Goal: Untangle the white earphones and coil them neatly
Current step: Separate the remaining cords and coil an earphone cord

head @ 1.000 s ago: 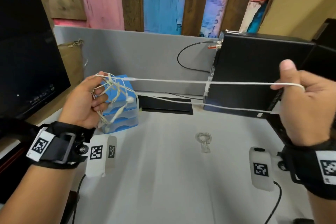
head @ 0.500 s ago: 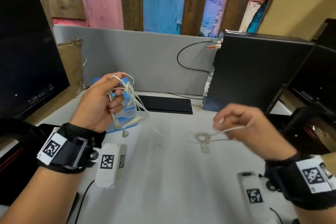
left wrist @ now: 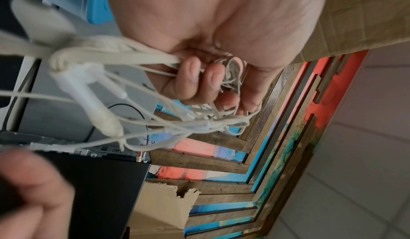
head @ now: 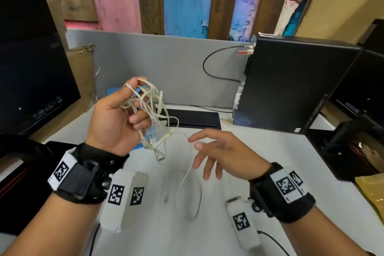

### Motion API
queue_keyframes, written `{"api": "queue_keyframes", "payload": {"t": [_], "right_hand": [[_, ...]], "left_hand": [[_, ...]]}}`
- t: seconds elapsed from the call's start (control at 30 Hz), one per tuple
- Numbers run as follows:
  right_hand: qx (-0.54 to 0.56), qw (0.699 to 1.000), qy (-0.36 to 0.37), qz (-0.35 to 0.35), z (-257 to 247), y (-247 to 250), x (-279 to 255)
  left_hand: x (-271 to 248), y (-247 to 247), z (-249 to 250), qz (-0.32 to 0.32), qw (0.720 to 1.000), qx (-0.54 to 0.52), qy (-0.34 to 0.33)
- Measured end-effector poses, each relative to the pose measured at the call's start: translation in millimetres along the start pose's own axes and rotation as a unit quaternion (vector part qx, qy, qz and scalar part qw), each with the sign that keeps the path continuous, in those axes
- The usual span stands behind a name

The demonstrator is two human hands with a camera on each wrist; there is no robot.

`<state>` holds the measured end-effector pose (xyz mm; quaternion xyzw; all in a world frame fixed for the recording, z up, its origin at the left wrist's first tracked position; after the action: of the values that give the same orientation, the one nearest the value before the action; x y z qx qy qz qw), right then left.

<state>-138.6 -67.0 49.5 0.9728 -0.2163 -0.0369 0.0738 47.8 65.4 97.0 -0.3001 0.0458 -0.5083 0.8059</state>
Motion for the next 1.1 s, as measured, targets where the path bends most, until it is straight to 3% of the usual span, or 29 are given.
{"api": "queue_keyframes", "payload": {"t": [0.13, 0.2, 0.37, 0.5, 0.67, 0.83, 1.1], "right_hand": [[0.032, 0.979, 0.062, 0.19, 13, 6, 22], [0.04, 0.98, 0.062, 0.187, 15, 4, 31], [0.027, 0.999, 0.034, -0.018, 19, -21, 42], [0.087, 0.979, -0.012, -0.185, 18, -43, 36], [0.128, 0.962, -0.022, -0.24, 17, -67, 31], [0.15, 0.967, -0.006, -0.204, 23, -75, 32], [0.183, 0.982, -0.015, -0.034, 31, -80, 41]], "left_hand": [[-3, -2, 2, -0.012, 1.0, -0.003, -0.007], [-4, -4, 2, -0.025, 1.0, -0.005, -0.007], [-4, -7, 0, -0.049, 0.999, -0.005, 0.002], [-4, -7, -1, -0.038, 0.999, -0.005, 0.007], [-4, -5, -2, -0.014, 0.999, 0.049, -0.017], [-5, -6, 5, 0.017, 0.998, 0.044, -0.046], [-9, -6, 18, 0.039, 0.997, 0.028, -0.068]]}}
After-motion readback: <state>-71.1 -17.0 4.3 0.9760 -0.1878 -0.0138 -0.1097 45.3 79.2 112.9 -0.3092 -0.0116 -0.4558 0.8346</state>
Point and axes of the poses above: each hand's wrist, its own x-axis towards the middle knuckle, its own y-axis out of the back of the hand, z = x × y, the point moved 1 cm from there along x, towards the middle knuckle, and after that the axes turned 7 degrees about x, right-handed, at the moved point
